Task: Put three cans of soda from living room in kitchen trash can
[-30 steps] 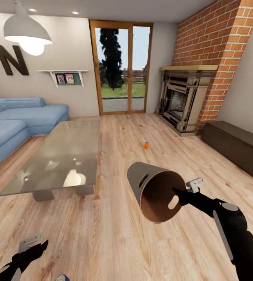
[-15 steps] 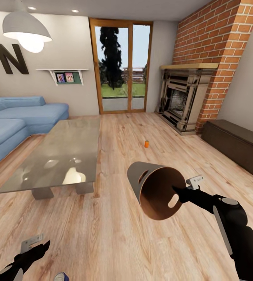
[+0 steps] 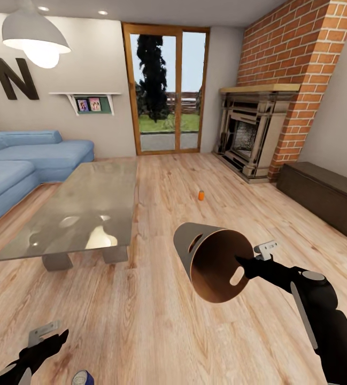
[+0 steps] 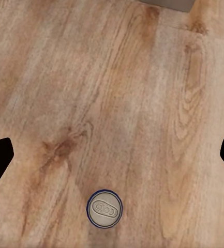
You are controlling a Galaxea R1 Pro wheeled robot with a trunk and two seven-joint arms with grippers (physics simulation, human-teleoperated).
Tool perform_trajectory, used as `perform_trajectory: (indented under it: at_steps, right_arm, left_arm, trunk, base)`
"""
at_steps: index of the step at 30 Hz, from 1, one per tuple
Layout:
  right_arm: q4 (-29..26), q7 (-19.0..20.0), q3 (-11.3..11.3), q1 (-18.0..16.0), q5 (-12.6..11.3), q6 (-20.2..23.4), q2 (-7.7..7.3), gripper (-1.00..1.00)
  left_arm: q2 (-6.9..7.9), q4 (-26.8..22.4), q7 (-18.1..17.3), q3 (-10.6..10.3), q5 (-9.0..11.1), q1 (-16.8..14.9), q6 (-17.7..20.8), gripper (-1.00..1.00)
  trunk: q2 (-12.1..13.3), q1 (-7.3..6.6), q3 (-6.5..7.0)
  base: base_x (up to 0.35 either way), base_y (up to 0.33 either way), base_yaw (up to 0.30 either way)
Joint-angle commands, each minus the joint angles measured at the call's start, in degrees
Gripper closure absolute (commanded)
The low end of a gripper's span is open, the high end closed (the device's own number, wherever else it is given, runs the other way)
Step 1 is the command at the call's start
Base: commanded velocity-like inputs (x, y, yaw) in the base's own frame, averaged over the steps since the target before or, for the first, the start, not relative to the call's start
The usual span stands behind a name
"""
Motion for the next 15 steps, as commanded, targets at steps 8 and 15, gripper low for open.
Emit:
perform_trajectory:
  at_steps: [8,15]
  right_arm:
    - [-0.1,0.0,0.0,0.0,-0.9,0.1,0.01,1.00]
    - [-0.1,0.0,0.0,0.0,-0.9,0.0,0.01,1.00]
  left_arm:
    - [0.00,0.0,0.0,0.0,0.0,0.0,0.0,-1.00]
    - [0.01,0.0,0.0,0.0,0.0,0.0,0.0,-1.00]
  trunk:
    - [-3.2,1.76,-1.43]
    - [-6.0,3.30,-2.69]
  base:
    - [0.000,0.000,0.000]
    - [0.000,0.000,0.000]
